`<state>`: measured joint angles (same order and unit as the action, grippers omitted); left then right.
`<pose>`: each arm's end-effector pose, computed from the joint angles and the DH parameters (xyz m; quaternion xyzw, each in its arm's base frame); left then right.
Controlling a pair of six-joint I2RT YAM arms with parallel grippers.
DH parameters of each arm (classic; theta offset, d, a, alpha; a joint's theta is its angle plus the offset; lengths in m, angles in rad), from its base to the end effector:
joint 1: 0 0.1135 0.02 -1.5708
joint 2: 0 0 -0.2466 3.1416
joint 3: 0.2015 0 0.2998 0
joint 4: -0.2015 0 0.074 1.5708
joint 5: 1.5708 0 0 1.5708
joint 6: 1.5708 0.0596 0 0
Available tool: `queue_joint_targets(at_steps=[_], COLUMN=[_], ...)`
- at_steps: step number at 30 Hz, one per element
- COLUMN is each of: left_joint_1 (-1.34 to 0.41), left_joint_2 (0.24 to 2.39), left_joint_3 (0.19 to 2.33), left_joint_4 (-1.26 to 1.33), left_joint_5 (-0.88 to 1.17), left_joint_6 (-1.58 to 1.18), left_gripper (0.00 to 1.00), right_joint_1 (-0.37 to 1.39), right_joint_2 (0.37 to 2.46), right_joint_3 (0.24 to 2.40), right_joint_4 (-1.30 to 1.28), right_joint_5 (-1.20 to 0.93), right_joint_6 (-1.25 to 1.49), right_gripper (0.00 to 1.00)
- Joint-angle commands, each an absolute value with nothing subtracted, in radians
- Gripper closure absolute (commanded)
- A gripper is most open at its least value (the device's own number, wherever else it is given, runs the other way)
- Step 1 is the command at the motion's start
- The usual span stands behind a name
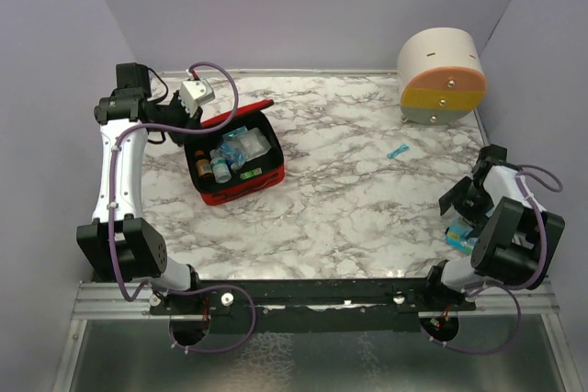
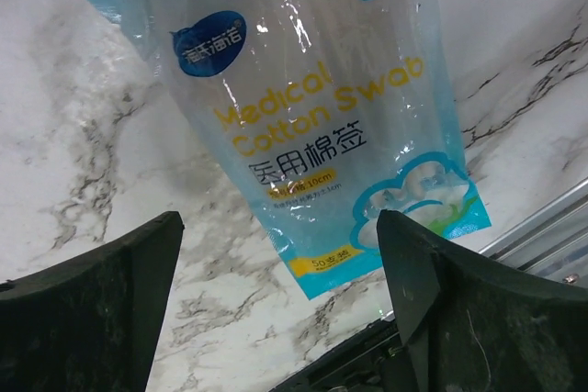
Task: Organize the medicine kit
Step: Pick up the medical item at the corner of the board.
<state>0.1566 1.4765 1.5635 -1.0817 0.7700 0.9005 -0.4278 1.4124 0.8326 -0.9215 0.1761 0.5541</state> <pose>0.3500 0.0133 0.3464 0.4224 0.7891 -0.1782 0.4089 0.2404 -0.1211 0.1139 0.4721 0.8765 -0.0855 0.0401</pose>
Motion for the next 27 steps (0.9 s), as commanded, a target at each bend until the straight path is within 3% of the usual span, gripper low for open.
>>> queue_joint_targets(at_steps=[1,3,6,7,8,21,27], left_joint_1=[0.16,0.16,0.16,0.16,0.16,0.16,0.159], left_joint_2=[1.458,1.451,1.44,1.437,1.436,1.429,1.445], left_joint_3=[1.572,1.572,1.567,1.565,1.563,1.537,1.552], left_joint_4=[-1.13,-1.132,-1.134,-1.134,-1.134,-1.136,-1.135], left_joint_5=[0.705,0.703,0.697,0.697,0.696,0.698,0.696], left_joint_6=[0.904,0.904,0.906,0.907,0.907,0.912,0.915], left_gripper=[1.0,1.0,1.0,1.0,1.0,1.0,1.0], right_joint_1=[-0.436,-0.436,-0.435,-0.436,-0.435,-0.405,-0.196], right_joint_2=[1.465,1.473,1.467,1.457,1.444,1.205,1.201], right_joint_3=[0.805,0.798,0.793,0.793,0.792,0.896,1.016], right_joint_4=[-0.869,-0.856,-0.842,-0.84,-0.837,-0.966,-0.909], right_joint_5=[0.206,0.197,0.178,0.174,0.17,-0.038,-0.147], right_joint_6=[0.572,0.565,0.549,0.546,0.541,0.513,0.61], right_gripper=[0.19,0.33,0.82,0.94,0.99,0.99,0.99])
